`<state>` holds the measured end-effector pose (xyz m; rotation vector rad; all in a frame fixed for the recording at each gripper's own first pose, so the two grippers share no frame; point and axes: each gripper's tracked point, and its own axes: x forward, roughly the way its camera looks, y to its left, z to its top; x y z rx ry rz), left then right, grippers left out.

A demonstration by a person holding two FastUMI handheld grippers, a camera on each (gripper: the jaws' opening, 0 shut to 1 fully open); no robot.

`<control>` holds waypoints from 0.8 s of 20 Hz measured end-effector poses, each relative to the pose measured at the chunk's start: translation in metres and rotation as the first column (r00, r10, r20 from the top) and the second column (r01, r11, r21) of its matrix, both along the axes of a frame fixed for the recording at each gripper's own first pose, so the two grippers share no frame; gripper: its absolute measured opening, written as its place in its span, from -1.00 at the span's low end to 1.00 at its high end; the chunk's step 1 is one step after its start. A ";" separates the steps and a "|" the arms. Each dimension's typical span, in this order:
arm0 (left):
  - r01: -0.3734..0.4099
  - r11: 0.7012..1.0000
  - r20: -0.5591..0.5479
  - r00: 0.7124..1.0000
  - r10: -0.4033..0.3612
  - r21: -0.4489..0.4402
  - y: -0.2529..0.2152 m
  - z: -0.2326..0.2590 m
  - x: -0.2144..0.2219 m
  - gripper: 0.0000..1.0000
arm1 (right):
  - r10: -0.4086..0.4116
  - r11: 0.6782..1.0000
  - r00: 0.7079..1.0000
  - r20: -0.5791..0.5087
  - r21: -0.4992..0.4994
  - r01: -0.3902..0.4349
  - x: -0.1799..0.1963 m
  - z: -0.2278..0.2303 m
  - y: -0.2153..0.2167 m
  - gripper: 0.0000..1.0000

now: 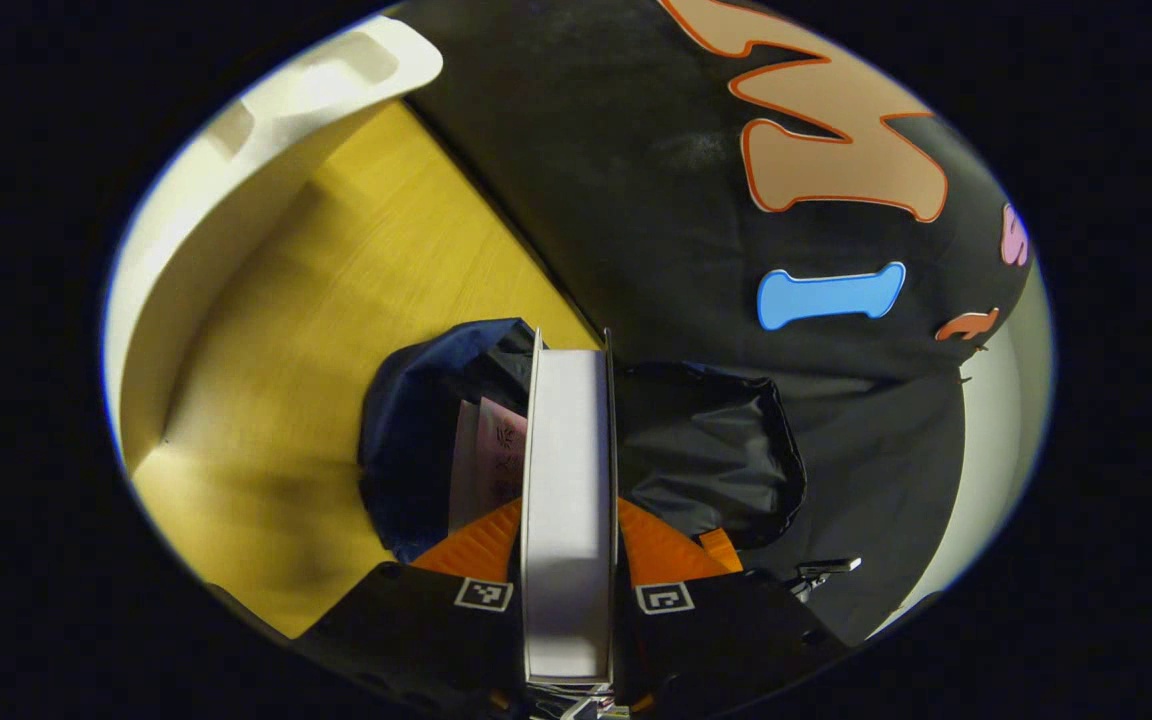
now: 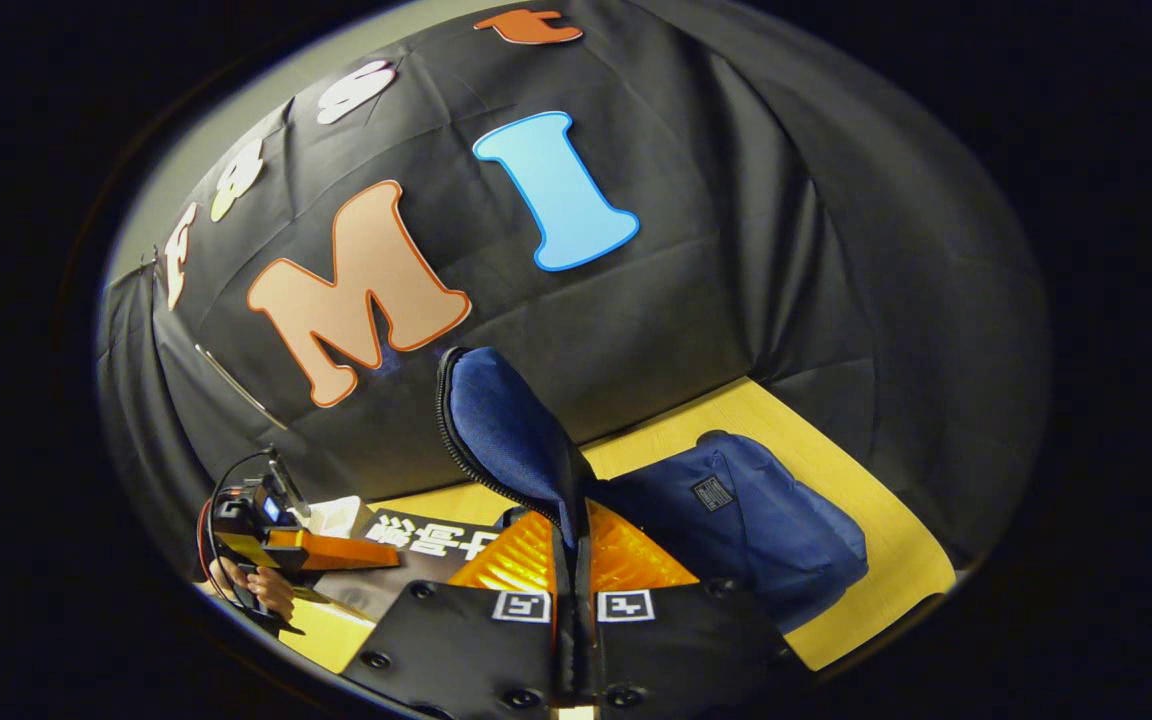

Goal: Open the schoolbag, grab two books from the bookshelf and put them into the schoolbag.

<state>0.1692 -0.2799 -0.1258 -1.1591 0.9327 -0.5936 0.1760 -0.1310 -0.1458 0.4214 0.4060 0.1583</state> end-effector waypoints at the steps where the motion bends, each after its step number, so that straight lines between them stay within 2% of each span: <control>1: -0.001 1.000 -0.009 1.000 0.001 -0.007 -0.006 -0.003 0.003 -0.39 | 0.000 1.000 1.000 0.003 0.001 0.000 0.000 0.001 0.000 -0.94; 4: 0.005 1.000 -0.043 0.999 -0.006 -0.023 -0.026 -0.013 0.010 -0.36 | 0.008 1.000 1.000 0.011 0.014 -0.008 0.000 0.003 0.001 -0.96; 5: 0.001 1.000 -0.051 0.999 -0.002 -0.021 -0.032 -0.019 0.012 -0.40 | 0.009 1.000 1.000 0.014 0.016 -0.009 0.000 0.004 0.001 -0.96; 7: 0.011 0.999 -0.095 0.995 -0.016 -0.048 -0.043 -0.025 0.010 -0.39 | 0.032 0.999 0.999 0.017 0.024 -0.033 -0.003 0.005 0.006 -0.91; 8: 0.012 0.998 -0.114 0.993 -0.019 -0.067 -0.051 -0.027 0.010 -0.41 | 0.040 0.999 0.999 0.021 0.017 -0.040 -0.003 0.005 0.006 -0.96; 10: -0.006 0.997 -0.136 0.991 -0.005 -0.083 -0.066 -0.035 0.012 -0.39 | 0.053 0.998 0.998 0.024 0.013 -0.054 -0.001 0.007 0.009 -0.91; 16: -0.049 0.989 -0.195 0.981 0.020 -0.142 -0.095 -0.049 0.016 -0.39 | 0.090 0.996 0.996 0.029 -0.005 -0.090 -0.002 0.008 0.017 -0.91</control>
